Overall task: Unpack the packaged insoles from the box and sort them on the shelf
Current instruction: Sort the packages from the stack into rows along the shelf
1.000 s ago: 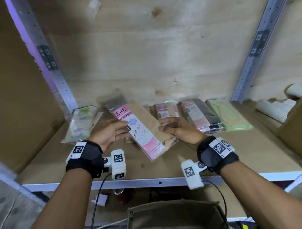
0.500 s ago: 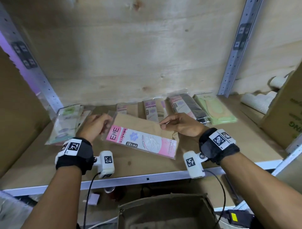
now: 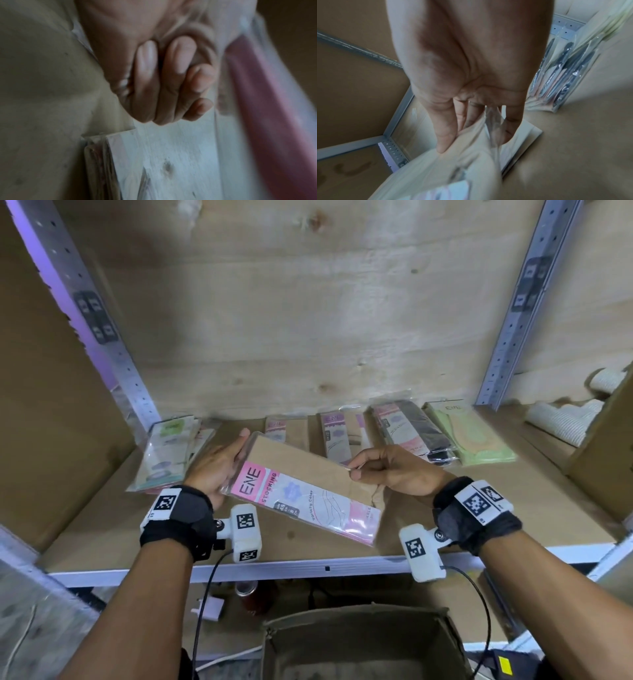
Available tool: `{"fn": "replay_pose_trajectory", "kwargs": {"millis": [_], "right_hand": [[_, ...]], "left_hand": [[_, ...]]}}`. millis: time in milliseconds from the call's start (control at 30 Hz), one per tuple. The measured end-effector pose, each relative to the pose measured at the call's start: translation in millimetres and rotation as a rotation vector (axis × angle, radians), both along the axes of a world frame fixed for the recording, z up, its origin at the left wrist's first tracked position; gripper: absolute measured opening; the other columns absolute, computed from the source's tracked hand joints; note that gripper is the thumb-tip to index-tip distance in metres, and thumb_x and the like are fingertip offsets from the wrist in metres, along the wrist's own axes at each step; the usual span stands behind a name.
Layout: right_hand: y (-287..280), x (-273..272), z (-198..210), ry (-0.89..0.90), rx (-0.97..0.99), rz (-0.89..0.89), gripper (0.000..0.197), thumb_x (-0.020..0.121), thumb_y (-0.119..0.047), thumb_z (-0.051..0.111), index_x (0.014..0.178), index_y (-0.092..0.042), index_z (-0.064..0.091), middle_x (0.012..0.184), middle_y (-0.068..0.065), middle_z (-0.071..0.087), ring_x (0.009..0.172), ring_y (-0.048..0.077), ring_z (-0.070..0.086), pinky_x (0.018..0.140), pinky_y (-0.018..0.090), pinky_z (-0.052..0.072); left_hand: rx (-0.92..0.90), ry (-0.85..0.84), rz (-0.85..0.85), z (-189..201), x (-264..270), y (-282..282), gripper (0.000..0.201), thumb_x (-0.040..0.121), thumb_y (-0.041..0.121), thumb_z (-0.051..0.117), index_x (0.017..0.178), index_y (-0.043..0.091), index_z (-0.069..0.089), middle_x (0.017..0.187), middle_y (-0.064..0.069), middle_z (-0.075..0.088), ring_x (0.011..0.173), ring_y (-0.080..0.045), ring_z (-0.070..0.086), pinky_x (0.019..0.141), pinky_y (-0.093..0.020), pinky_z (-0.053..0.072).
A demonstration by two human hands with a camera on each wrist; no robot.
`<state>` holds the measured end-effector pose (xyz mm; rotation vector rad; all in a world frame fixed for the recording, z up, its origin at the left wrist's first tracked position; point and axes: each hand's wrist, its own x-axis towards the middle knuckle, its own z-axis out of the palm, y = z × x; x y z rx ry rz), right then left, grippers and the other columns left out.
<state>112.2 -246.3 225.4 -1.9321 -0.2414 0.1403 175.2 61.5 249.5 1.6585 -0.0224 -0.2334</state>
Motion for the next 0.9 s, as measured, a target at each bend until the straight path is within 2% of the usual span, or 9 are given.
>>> {"fn": "replay_pose_trajectory", "kwargs": {"millis": [67,167,233,400,500,567,700,767,900], "right_hand": [[3,0,0,-0.003,-0.001,0.003,0.013,0.088,-0.014,0.071,0.099,-0.02,0.072,0.096,0.001,0.075,0.091,0.008,0.068,0.088,0.024,0.053],[8,1,-1,0.004,0.027,0.013,0.015,0.088,-0.009,0.069,0.103,-0.013,0.071,0.098,0.004,0.074,0.091,0.009,0.067,0.09,0.023,0.052],[10,3,-2,0.009,0.058,0.004,0.017,0.089,-0.006,0.068,0.105,-0.008,0.07,0.098,0.005,0.073,0.09,0.007,0.068,0.087,0.017,0.053],[15,7,-3,0.002,0.097,-0.076,0.017,0.089,-0.009,0.069,0.106,-0.007,0.07,0.096,0.004,0.072,0.089,0.006,0.065,0.083,0.015,0.049],[18,11,-4,0.047,0.199,-0.145,0.018,0.088,-0.009,0.069,0.106,-0.005,0.069,0.102,0.011,0.069,0.094,0.019,0.06,0.091,0.032,0.045],[22,12,-3,0.082,0.27,-0.18,0.014,0.088,-0.01,0.07,0.102,-0.01,0.07,0.101,0.011,0.07,0.092,0.022,0.062,0.089,0.035,0.047],[34,15,-2,0.099,0.403,-0.224,0.01,0.089,-0.011,0.069,0.1,-0.009,0.07,0.085,0.006,0.071,0.066,0.016,0.066,0.052,0.023,0.05],[41,17,-2,0.104,0.458,-0.246,0.011,0.09,-0.01,0.068,0.1,-0.008,0.068,0.076,0.004,0.071,0.056,0.013,0.063,0.042,0.022,0.045],[52,19,-3,0.137,0.559,-0.263,0.007,0.089,-0.008,0.068,0.095,-0.011,0.069,0.076,0.005,0.072,0.055,0.013,0.065,0.044,0.022,0.048]], "left_hand": [[-0.018,0.001,0.008,1,-1,2,0.038,0.088,0.056,0.062,0.088,0.018,0.064,0.07,-0.016,0.069,0.049,-0.022,0.064,0.056,-0.026,0.055],[-0.043,0.027,0.017,0,0,4,0.05,0.081,0.056,0.068,0.103,0.011,0.071,0.107,-0.028,0.069,0.093,-0.042,0.07,0.088,-0.046,0.058],[-0.093,0.038,0.008,-1,1,7,0.037,0.085,0.054,0.066,0.095,0.02,0.076,0.116,-0.024,0.065,0.102,-0.045,0.062,0.095,-0.051,0.05],[-0.185,0.066,0.087,-13,14,17,0.049,0.096,0.061,0.048,0.107,0.017,0.069,0.059,0.0,0.058,0.048,-0.016,0.053,0.043,-0.024,0.042],[-0.227,0.03,0.243,-19,21,24,0.044,0.094,0.068,0.044,0.111,0.032,0.064,0.081,0.003,0.077,0.068,-0.015,0.07,0.054,-0.028,0.053],[-0.248,0.036,0.275,-18,20,24,0.051,0.092,0.072,0.042,0.107,0.027,0.062,0.079,-0.001,0.079,0.072,-0.019,0.074,0.055,-0.027,0.056],[-0.242,0.085,0.1,-13,11,11,0.071,0.084,0.076,0.052,0.108,0.011,0.065,0.092,-0.017,0.078,0.087,-0.03,0.077,0.067,-0.034,0.062],[-0.192,0.084,-0.042,-11,2,-1,0.06,0.081,0.064,0.067,0.115,0.016,0.064,0.099,-0.018,0.077,0.092,-0.033,0.076,0.073,-0.037,0.063],[-0.155,0.088,-0.223,-15,-10,-22,0.044,0.086,0.029,0.077,0.123,0.008,0.063,0.109,-0.012,0.076,0.1,-0.027,0.074,0.075,-0.03,0.062]]}}
